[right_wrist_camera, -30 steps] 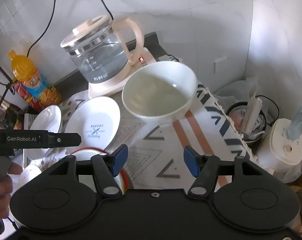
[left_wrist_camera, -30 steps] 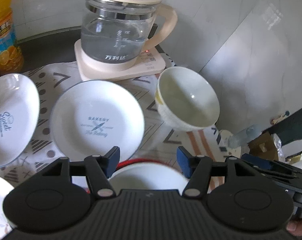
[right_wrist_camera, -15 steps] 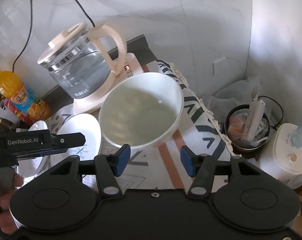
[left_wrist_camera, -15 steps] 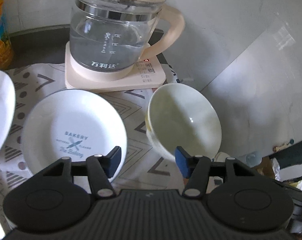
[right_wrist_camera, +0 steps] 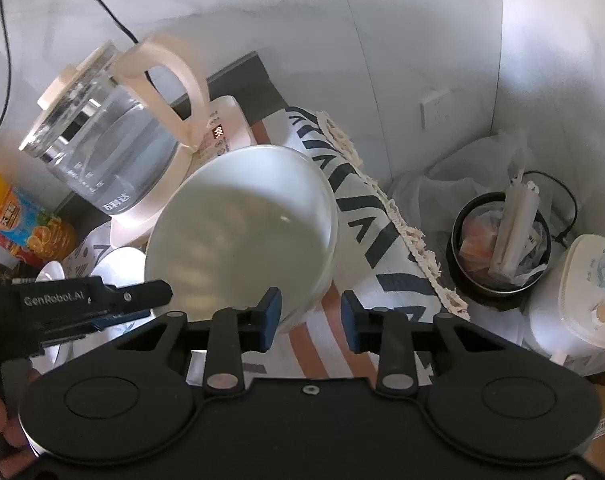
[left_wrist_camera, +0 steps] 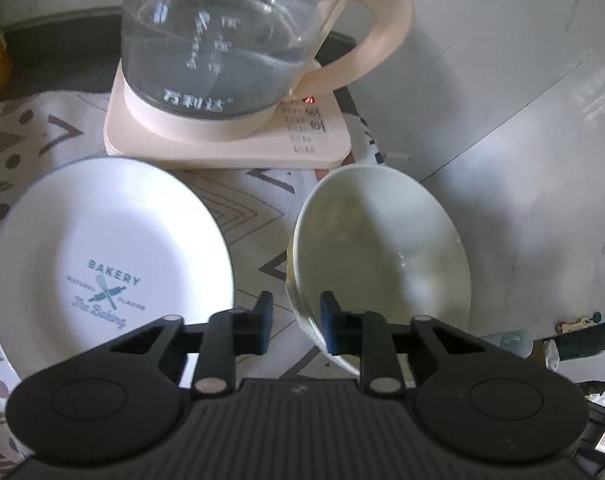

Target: Organize plates and bowls

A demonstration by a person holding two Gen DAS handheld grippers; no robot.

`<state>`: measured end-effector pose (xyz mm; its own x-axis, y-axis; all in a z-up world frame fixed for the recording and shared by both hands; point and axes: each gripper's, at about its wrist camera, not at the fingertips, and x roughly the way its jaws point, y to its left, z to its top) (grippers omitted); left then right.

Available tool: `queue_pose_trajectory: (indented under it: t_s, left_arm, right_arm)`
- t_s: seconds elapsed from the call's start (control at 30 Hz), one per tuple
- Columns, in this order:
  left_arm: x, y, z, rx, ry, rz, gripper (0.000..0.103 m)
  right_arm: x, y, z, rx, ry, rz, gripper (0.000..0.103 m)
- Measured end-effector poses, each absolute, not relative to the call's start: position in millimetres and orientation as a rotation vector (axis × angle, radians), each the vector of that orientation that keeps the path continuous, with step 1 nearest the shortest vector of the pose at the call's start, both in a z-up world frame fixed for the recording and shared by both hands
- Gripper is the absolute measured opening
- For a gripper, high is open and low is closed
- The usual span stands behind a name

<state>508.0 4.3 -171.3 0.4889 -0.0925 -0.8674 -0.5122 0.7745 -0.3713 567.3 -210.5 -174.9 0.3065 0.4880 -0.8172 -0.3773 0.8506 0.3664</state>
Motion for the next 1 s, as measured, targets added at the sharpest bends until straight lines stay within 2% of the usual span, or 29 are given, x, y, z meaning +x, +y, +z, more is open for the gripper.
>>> queue_pose_trajectory:
  t_s: [0.13, 0.27, 1.0]
  left_arm:
    - [514, 2, -177, -0.674, 1.054, 0.278, 0.012]
    - [514, -2, -173, -0.658, 1.045, 0.303, 0.011]
    - [451, 2, -123, -0.690, 0.945, 0.270, 0.010]
  right_arm:
    - [571, -205, -181, 0.114, 1.139, 0.578, 0.026]
    - [569, -200, -179, 0.092, 1.127, 0.573, 0.022]
    - [509, -211, -122, 0.159, 1.019, 0.562, 0.020]
